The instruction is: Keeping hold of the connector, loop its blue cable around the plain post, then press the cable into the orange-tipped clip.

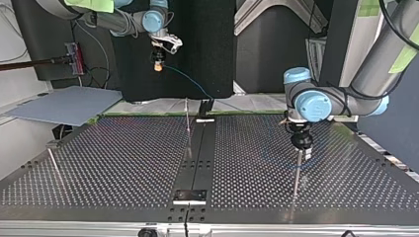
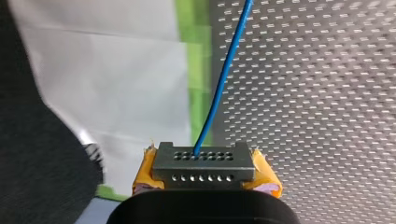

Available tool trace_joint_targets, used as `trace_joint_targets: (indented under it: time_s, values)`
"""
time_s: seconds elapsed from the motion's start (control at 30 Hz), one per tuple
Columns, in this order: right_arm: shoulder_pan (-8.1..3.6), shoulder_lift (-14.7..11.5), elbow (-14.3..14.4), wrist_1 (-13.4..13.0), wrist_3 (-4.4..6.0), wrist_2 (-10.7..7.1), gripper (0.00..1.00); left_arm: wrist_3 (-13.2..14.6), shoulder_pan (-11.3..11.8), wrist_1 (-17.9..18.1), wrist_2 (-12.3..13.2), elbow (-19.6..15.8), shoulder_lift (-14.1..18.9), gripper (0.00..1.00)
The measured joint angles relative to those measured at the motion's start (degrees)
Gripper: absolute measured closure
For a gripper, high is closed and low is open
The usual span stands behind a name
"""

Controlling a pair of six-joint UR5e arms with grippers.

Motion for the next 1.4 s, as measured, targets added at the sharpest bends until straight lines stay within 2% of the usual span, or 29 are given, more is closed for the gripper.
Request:
trace_joint_targets:
  time_s: [0.23, 0.47, 0.73, 0.87, 1.17, 1.4]
  values:
    - [-0.42, -4.03, 0.92, -1.61, -0.38, -0.58, 1.0, 0.0, -0.03, -0.03, -0.01, 0.01, 0.01, 0.0]
    - [-0.74, -7.63, 1.17, -2.7, -1.67, -0.79, 1.0, 0.0, -0.03, -0.04, 0.02, -0.01, 0.01, 0.0]
    - [-0.86, -12.08, 1.76, -5.7, -1.72, -0.8, 1.0, 0.0, -0.21, -0.06, 0.07, -0.01, 0.01, 0.0]
    - [-0.9, -14.09, 1.77, -6.2, -1.72, -0.8, 1.0, -0.07, -0.64, -0.58, 0.08, -0.02, 0.0, 0.0]
    - [-0.89, -15.05, 1.79, -6.33, -1.67, -0.88, 1.0, -0.35, -1.58, -1.77, 0.31, 0.0, 0.01, 0.0]
    - [-0.88, -15.05, 1.79, -6.34, -1.67, -1.06, 1.0, 0.46, -3.25, -4.17, 2.34, -0.12, 0.07, 0.0]
